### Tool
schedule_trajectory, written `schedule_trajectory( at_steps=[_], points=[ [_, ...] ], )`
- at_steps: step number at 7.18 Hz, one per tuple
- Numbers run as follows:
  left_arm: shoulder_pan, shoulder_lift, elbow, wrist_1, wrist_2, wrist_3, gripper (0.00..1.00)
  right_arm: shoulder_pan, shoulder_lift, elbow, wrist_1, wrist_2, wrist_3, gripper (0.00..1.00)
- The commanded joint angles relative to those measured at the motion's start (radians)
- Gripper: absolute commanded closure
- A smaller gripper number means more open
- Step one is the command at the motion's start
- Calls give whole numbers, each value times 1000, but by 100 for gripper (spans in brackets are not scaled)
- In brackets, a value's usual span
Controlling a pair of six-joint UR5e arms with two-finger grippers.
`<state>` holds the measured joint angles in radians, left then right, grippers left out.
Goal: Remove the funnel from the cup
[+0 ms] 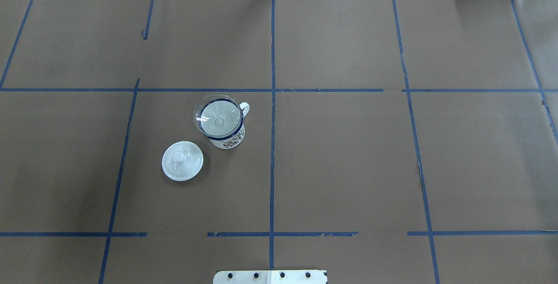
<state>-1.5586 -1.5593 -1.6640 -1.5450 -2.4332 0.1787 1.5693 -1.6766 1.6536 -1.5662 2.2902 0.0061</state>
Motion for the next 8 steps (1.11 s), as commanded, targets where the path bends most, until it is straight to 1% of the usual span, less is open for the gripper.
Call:
schedule_trajectory(
  at_steps=[1, 3, 4, 6, 7, 8],
  points=[
    [0, 1, -6, -1, 2, 4, 0, 0, 0, 0, 0, 0, 0, 0],
    [-1, -1, -14, -3, 2, 4, 0, 0, 0, 0, 0, 0, 0, 0],
    [-1, -17, -20, -4, 3, 1, 0, 0, 0, 0, 0, 0, 0, 0],
    [0, -109, -77, -6, 5, -5, 0, 0, 0, 0, 0, 0, 0, 0],
    [-1, -193, -62, -7, 26, -2, 0, 0, 0, 0, 0, 0, 0, 0],
    [-5, -268, -62, -35, 78, -4, 0, 0, 0, 0, 0, 0, 0, 0]
  ],
)
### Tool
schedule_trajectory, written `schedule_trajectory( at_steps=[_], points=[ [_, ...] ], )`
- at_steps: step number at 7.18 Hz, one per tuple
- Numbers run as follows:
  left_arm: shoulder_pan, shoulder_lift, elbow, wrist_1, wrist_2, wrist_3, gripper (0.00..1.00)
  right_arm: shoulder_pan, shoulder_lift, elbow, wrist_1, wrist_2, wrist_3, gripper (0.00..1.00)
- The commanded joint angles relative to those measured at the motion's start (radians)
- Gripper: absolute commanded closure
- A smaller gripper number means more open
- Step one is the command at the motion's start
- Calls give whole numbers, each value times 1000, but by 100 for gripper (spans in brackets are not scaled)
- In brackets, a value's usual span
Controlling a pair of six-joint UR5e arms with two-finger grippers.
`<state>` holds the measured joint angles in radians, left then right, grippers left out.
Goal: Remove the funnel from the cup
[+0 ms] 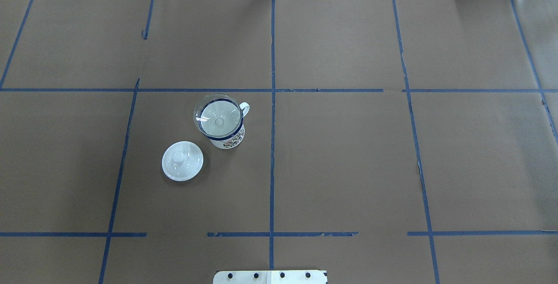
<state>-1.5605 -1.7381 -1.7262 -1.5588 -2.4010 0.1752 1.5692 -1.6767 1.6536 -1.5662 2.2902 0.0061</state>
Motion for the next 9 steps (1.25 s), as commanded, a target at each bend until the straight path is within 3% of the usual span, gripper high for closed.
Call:
schedule_trajectory(
  at_steps=[1, 3, 5, 6, 9],
  points=[
    [-3, -106, -13, -106, 54, -22, 0, 0, 0, 0, 0, 0, 0, 0],
    [10, -162, -36, -206, 51, -515, 0, 0, 0, 0, 0, 0, 0, 0],
    [216, -247, -85, -185, 110, -723, 0, 0, 0, 0, 0, 0, 0, 0],
    [358, -309, -82, -137, 191, -898, 0, 0, 0, 0, 0, 0, 0, 0],
    [627, -556, -32, 110, 291, -1357, 0, 0, 0, 0, 0, 0, 0, 0]
  ],
)
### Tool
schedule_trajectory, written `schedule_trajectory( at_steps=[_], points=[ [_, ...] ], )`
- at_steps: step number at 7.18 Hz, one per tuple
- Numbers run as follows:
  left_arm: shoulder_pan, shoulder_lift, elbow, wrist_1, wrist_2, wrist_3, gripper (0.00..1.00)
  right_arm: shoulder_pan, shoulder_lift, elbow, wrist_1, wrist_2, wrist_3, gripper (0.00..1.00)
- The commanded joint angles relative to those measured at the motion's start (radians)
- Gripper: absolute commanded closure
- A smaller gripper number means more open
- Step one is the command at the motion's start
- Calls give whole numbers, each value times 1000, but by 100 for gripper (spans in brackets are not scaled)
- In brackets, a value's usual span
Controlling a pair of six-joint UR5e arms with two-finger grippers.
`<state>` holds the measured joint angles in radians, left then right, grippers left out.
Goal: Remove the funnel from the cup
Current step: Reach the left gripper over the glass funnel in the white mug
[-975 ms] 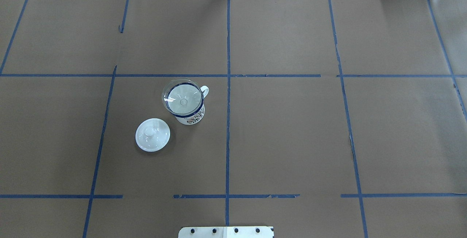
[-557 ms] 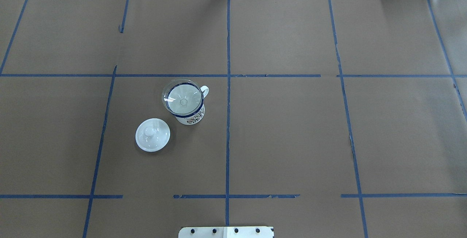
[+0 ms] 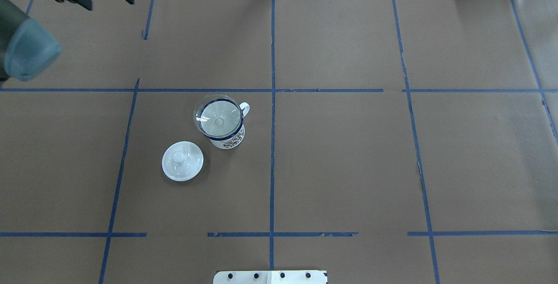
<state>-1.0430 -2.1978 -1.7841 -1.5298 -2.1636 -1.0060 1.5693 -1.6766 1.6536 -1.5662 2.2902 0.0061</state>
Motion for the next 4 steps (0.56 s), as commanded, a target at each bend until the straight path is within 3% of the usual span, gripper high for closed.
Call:
schedule_trajectory(
  at_steps=[1, 3, 4],
  points=[
    [209, -185, 107, 139, 124, -272, 0, 0, 0, 0, 0, 0, 0, 0],
    [299, -319, 291, 154, 169, -389, 0, 0, 0, 0, 0, 0, 0, 0],
    [343, -321, 313, 155, 215, -396, 0, 0, 0, 0, 0, 0, 0, 0]
  ],
)
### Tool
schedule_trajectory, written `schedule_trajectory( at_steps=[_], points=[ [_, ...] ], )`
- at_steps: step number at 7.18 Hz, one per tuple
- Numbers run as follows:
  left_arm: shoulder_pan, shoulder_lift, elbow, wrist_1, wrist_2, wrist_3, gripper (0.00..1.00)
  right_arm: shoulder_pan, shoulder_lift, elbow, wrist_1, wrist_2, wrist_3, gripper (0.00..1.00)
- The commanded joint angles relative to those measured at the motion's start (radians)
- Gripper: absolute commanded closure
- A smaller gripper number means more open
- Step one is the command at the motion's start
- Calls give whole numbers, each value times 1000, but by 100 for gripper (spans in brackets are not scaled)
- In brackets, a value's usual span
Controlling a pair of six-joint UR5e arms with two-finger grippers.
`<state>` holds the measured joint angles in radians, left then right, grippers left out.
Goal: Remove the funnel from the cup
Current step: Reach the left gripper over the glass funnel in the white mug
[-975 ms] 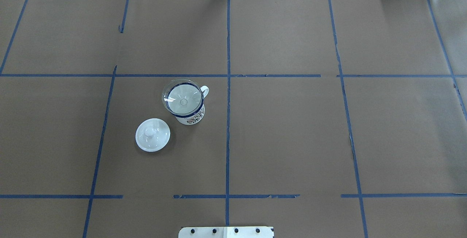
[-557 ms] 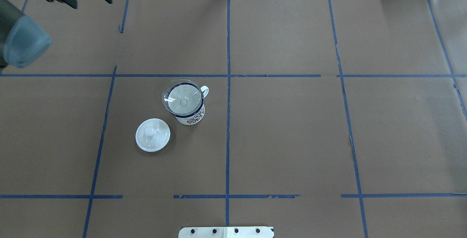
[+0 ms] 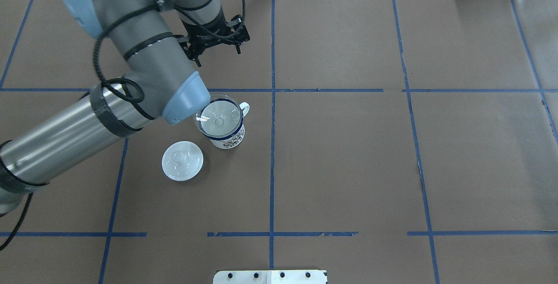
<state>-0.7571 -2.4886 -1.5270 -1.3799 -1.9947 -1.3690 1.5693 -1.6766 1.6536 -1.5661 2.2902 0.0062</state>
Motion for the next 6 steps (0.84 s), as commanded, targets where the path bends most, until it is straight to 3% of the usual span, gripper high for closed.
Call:
schedule_trajectory(
  at_steps=[1, 3, 6],
  points=[
    [97, -20, 71, 5, 66, -36, 0, 0, 0, 0, 0, 0, 0, 0],
    [104, -21, 82, 7, 70, -38, 14, 0, 0, 0, 0, 0, 0, 0],
    [120, -21, 71, 44, 68, -41, 22, 0, 0, 0, 0, 0, 0, 0]
  ],
)
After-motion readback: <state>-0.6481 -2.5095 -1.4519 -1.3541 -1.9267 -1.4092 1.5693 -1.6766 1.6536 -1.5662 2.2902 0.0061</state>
